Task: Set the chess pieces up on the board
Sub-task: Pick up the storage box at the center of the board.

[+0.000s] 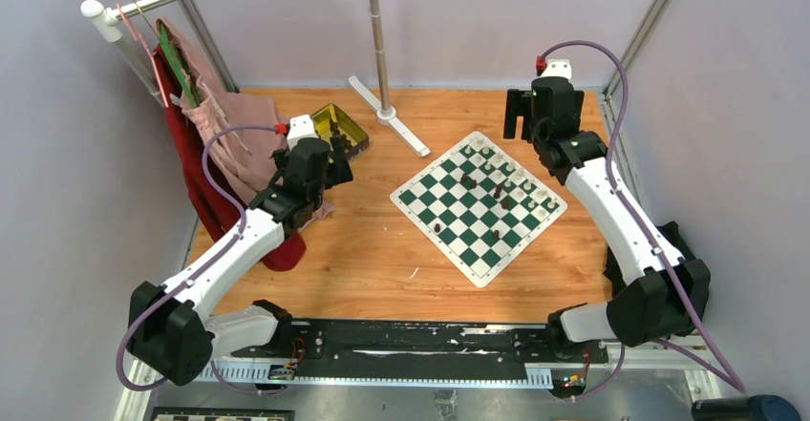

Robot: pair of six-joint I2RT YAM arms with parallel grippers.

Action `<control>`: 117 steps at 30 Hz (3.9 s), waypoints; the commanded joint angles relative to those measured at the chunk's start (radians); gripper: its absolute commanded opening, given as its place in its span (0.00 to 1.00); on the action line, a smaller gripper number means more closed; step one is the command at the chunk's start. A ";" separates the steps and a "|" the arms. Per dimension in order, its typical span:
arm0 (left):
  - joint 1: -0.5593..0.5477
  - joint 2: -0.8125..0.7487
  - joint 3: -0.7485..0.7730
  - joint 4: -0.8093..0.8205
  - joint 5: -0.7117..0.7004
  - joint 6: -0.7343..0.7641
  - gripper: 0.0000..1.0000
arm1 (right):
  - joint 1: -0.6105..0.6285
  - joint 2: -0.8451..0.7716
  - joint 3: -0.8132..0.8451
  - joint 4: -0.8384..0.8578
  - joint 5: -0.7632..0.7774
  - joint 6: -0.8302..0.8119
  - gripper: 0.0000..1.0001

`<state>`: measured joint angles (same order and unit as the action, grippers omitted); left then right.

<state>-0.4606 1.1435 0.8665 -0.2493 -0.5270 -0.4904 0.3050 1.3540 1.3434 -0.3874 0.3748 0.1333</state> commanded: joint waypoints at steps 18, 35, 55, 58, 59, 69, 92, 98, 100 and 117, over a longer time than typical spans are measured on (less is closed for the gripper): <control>0.000 0.083 0.131 -0.153 -0.044 0.060 1.00 | 0.034 0.073 0.021 0.059 0.098 0.003 0.95; 0.111 0.511 0.482 -0.418 -0.070 -0.394 0.87 | 0.031 0.186 0.055 0.079 0.038 -0.019 0.94; 0.241 0.734 0.604 -0.469 -0.050 -0.546 0.72 | 0.009 0.350 0.148 0.096 0.013 -0.038 0.94; 0.252 0.760 0.619 -0.466 -0.048 -0.548 0.68 | 0.006 0.367 0.160 0.094 0.010 -0.037 0.94; 0.257 0.771 0.627 -0.467 -0.044 -0.548 0.68 | 0.007 0.372 0.165 0.094 0.009 -0.038 0.94; 0.289 0.873 0.687 -0.466 -0.007 -0.557 0.64 | -0.002 0.423 0.193 0.084 0.011 -0.044 0.94; 0.309 0.972 0.755 -0.478 0.006 -0.543 0.32 | -0.027 0.520 0.274 0.057 -0.007 -0.033 0.94; 0.310 0.972 0.754 -0.493 0.001 -0.543 0.21 | -0.030 0.524 0.275 0.053 -0.011 -0.025 0.94; 0.310 0.971 0.753 -0.497 -0.002 -0.542 0.17 | -0.030 0.522 0.275 0.053 -0.012 -0.023 0.94; 0.310 0.925 0.722 -0.512 -0.032 -0.503 0.00 | -0.030 0.504 0.250 0.049 -0.025 0.002 0.94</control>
<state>-0.1581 2.0995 1.5986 -0.7368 -0.5240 -1.0130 0.2859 1.8656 1.5921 -0.3115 0.3588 0.1146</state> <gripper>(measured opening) 0.027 0.942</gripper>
